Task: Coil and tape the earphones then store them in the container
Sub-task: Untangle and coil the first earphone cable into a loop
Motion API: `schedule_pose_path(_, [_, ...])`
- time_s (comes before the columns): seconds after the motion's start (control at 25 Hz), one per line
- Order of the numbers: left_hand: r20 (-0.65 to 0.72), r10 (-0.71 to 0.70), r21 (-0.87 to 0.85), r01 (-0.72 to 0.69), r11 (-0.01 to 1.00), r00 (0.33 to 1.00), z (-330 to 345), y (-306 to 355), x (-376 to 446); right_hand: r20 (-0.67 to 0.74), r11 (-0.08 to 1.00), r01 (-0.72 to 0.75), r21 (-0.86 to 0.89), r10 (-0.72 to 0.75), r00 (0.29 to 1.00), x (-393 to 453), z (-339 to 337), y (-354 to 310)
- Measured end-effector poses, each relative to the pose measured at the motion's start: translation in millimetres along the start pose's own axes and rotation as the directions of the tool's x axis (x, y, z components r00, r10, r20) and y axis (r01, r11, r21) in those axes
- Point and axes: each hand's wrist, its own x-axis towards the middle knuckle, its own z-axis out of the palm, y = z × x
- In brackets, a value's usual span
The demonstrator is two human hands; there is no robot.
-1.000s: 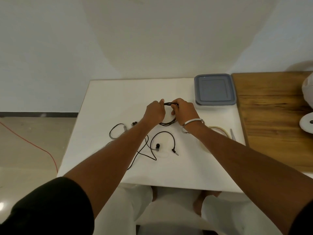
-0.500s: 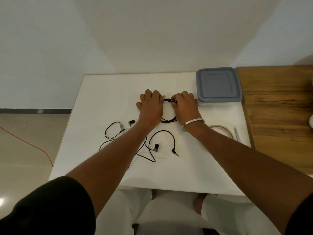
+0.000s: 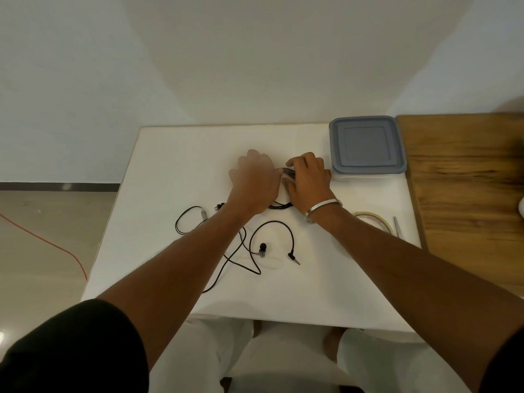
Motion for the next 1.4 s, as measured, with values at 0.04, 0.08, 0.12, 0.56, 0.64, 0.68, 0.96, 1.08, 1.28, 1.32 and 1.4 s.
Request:
schedule_pose_path(0.04, [0.002,0.005,-0.014,-0.005,1.000,1.000,0,-1,0,0.005,1.000,0.007,0.005,-0.007,1.000,-1,-1,0])
schedule_pose_path(0.08, [0.006,0.015,-0.022,-0.015,1.000,1.000,-1,-2,-1,0.005,1.000,0.014,0.013,-0.014,1.000,-2,-1,1])
schedule_pose_path(0.12, [0.010,0.029,-0.019,-0.029,0.999,1.000,-1,-3,-2,0.001,0.999,0.021,0.025,-0.021,1.000,-3,-2,1])
schedule_pose_path(0.56, [0.022,0.084,-0.035,-0.083,0.996,0.996,-24,-6,-30,-0.027,0.987,0.161,-0.027,-0.162,0.986,-30,-10,-12])
schedule_pose_path(0.64, [0.020,0.085,-0.028,-0.084,0.996,0.996,-32,-9,-43,-0.049,0.986,0.167,-0.027,-0.169,0.984,-43,-14,-18])
schedule_pose_path(0.68, [0.018,0.087,-0.028,-0.086,0.996,0.996,-37,-10,-50,-0.057,0.984,0.175,-0.025,-0.176,0.983,-50,-16,-20])
schedule_pose_path(0.96, [0.019,0.126,-0.047,-0.125,0.991,0.992,-57,-10,-106,0.068,0.977,0.205,-0.052,-0.201,0.977,-100,-23,-30])
schedule_pose_path(1.08, [0.029,0.116,-0.065,-0.114,0.991,0.993,-58,-12,-126,0.177,0.977,0.210,-0.032,-0.202,0.963,-119,-19,-34])
schedule_pose_path(1.28, [-0.053,-0.070,-0.135,0.062,0.989,0.996,-64,-39,-141,0.240,0.976,0.213,-0.052,-0.195,0.951,-134,-9,-44])
schedule_pose_path(1.32, [-0.034,-0.087,-0.138,0.082,0.987,0.996,-66,-43,-143,0.230,0.979,0.196,-0.061,-0.177,0.957,-134,-7,-45])
schedule_pose_path(1.4, [0.018,-0.089,-0.151,0.090,0.984,0.996,-69,-49,-148,0.179,0.988,0.128,-0.082,-0.111,0.977,-133,-5,-44])
